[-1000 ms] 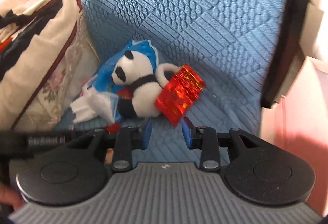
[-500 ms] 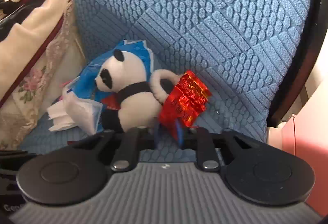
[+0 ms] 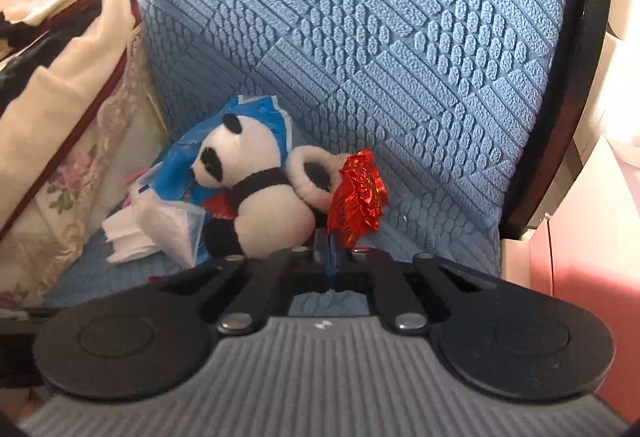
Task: Organize soft objects
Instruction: 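Lower the right gripper onto the red foil packet and grasp it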
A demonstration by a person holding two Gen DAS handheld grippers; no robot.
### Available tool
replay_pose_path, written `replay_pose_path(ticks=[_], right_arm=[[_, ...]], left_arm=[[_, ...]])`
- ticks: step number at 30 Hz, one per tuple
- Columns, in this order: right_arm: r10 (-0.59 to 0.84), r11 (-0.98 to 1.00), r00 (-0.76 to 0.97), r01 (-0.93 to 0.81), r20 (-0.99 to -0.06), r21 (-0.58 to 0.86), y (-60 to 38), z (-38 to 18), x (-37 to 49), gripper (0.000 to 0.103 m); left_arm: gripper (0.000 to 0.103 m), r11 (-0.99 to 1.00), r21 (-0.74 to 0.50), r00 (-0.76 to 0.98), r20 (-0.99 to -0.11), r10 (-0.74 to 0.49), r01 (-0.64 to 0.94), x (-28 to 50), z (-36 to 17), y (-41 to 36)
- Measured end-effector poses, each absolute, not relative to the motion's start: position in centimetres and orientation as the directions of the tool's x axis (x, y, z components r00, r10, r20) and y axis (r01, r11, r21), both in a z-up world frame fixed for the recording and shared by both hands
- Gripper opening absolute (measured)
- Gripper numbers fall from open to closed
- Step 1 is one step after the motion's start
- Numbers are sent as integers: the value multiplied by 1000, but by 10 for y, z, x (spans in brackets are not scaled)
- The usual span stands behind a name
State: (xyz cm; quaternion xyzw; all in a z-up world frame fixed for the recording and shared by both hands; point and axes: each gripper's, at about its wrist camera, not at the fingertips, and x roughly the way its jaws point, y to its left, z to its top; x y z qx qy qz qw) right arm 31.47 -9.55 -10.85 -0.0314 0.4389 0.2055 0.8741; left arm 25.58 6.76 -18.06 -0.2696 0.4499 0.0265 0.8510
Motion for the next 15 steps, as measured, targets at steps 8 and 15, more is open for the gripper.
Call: replay_pose_path(ticks=[8, 15], right_arm=[[331, 902, 544, -422, -771, 90, -95, -97, 296, 3], [327, 901, 574, -429, -751, 64, -99, -75, 274, 3]], left_arm=[[28, 851, -443, 608, -769, -198, -283, 248, -170, 68], [24, 860, -437, 620, -759, -196, -263, 235, -163, 69]])
